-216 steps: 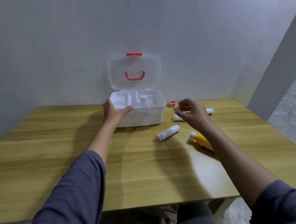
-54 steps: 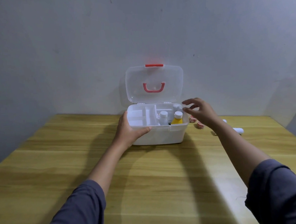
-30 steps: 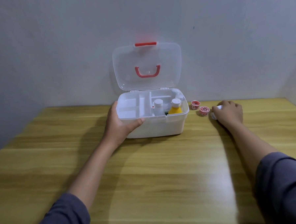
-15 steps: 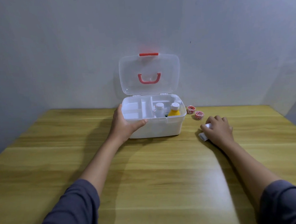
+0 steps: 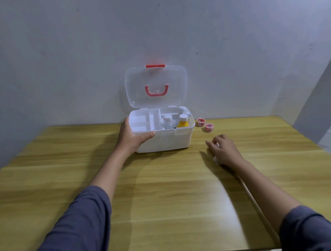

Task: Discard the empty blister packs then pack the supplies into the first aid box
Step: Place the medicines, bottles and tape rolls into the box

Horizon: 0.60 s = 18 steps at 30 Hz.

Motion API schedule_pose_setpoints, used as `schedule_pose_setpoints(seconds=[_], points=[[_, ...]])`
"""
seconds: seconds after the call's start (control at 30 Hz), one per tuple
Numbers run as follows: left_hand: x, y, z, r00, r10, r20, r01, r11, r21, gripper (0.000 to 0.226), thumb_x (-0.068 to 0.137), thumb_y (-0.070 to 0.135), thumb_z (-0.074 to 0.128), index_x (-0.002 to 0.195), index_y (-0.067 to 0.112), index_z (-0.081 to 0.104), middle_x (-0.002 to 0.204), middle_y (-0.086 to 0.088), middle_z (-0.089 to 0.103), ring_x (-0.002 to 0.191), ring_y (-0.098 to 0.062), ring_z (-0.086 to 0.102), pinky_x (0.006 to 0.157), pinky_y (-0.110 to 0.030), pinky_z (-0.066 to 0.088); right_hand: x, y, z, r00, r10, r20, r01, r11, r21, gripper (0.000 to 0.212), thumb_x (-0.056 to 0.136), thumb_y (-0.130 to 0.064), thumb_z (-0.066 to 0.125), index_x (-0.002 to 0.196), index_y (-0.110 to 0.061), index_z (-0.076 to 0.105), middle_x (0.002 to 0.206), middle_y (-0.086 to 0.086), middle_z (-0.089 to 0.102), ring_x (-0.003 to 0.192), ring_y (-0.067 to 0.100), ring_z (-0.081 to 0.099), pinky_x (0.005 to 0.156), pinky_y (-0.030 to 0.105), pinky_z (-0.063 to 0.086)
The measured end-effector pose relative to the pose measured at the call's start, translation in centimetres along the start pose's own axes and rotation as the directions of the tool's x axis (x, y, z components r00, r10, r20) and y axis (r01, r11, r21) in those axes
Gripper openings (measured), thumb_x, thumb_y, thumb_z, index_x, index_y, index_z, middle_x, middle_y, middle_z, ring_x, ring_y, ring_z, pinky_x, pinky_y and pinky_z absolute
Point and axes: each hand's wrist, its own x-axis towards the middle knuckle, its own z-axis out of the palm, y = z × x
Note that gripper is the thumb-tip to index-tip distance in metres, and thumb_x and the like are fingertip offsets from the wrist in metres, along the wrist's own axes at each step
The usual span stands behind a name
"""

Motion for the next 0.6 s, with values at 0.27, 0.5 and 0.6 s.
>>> schedule_pose_setpoints(seconds=[0.27, 0.5, 0.6], points=[[0.5, -0.5, -0.1, 1.0, -0.007, 0.014, 0.007, 1.0, 0.0, 0.103, 0.041, 0.067, 0.088, 0.131, 0.032, 0.051, 0.132, 0.005, 0.06, 0.122, -0.017, 0.058, 0.103, -0.045, 0.051, 0.0, -0.5, 0.2, 0.967, -0.199, 0.157, 0.21, 0.976, -0.056, 0.018, 0.09, -0.015, 0.051, 0.108, -0.015, 0.051, 0.131, 0.012, 0.052, 0.129, 0.03, 0.042, 0.118, 0.045, 0.003], [0.6, -0.5, -0.1, 1.0, 0.003, 0.015, -0.003, 1.0, -0.004, 0.106, 0.041, 0.064, 0.088, 0.133, 0.029, 0.05, 0.133, 0.003, 0.06, 0.123, -0.018, 0.058, 0.103, -0.045, 0.051, -0.6, -0.2, 0.2, 0.983, 0.018, 0.185, 0.036, 0.957, -0.289, 0.051, 0.097, -0.031, 0.03, 0.145, -0.017, 0.019, 0.154, 0.028, -0.004, 0.143, 0.044, -0.005, 0.116, 0.05, 0.005], [0.3, -0.2, 0.1, 1.0, -0.005, 0.004, 0.005, 1.0, -0.009, 0.104, 0.043, 0.058, 0.085, 0.134, 0.023, 0.049, 0.134, 0.0, 0.057, 0.124, -0.02, 0.056, 0.105, -0.045, 0.049, -1.1, -0.5, -0.1, 0.985, 0.009, 0.175, 0.029, 0.977, -0.211, 0.049, 0.095, -0.028, 0.036, 0.141, -0.013, 0.029, 0.152, 0.031, 0.008, 0.141, 0.041, 0.02, 0.113, 0.043, 0.023]])
